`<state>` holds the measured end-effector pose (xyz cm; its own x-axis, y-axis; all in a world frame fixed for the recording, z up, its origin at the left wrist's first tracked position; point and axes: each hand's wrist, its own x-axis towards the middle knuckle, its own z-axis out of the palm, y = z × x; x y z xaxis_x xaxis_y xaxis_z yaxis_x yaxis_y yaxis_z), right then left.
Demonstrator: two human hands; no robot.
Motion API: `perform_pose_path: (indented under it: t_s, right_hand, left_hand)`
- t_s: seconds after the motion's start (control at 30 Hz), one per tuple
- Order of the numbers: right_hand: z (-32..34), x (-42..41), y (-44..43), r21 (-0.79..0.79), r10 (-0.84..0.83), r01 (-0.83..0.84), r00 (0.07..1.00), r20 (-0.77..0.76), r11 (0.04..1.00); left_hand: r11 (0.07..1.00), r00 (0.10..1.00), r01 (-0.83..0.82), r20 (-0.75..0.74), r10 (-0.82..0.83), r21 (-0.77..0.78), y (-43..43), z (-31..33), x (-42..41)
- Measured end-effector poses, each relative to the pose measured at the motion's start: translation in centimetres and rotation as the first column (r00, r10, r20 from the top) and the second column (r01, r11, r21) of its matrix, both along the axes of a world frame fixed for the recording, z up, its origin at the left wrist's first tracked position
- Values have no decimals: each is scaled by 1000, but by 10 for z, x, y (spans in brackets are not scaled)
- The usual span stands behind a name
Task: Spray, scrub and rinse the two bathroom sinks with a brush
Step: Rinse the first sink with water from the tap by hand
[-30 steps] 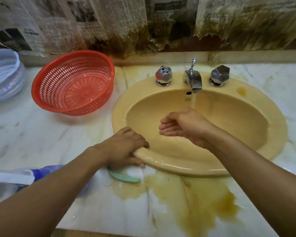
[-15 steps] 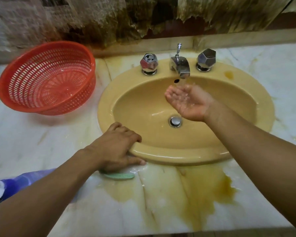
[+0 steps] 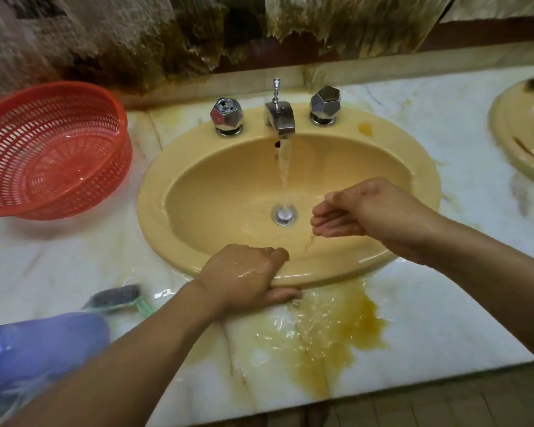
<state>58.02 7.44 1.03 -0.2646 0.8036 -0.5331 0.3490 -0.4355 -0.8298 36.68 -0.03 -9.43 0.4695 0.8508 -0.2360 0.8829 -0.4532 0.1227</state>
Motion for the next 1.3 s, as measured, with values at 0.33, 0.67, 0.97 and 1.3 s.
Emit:
perform_pose_path:
  t_s: [0.33,0.67,0.97,1.3]
  right_hand:
    - [-75,-39,87,-632,-631,243,583,-511,736]
    - [-58,-50,81,-648,-561,119,631,-535,752]
    - [9,19,11,-431,-59,0,991,-123,902]
    - [19,85,-10,-55,-88,88,996,3,995]
  left_hand:
    - [986,982,-159,-114,152,-50,4,18,-63]
    - [976,973,-209,-117,201,-64,2,22,-58]
    - [961,963,-268,-36,267,-60,11,10,97]
    - [989,991,-136,-19,135,-61,11,8,75]
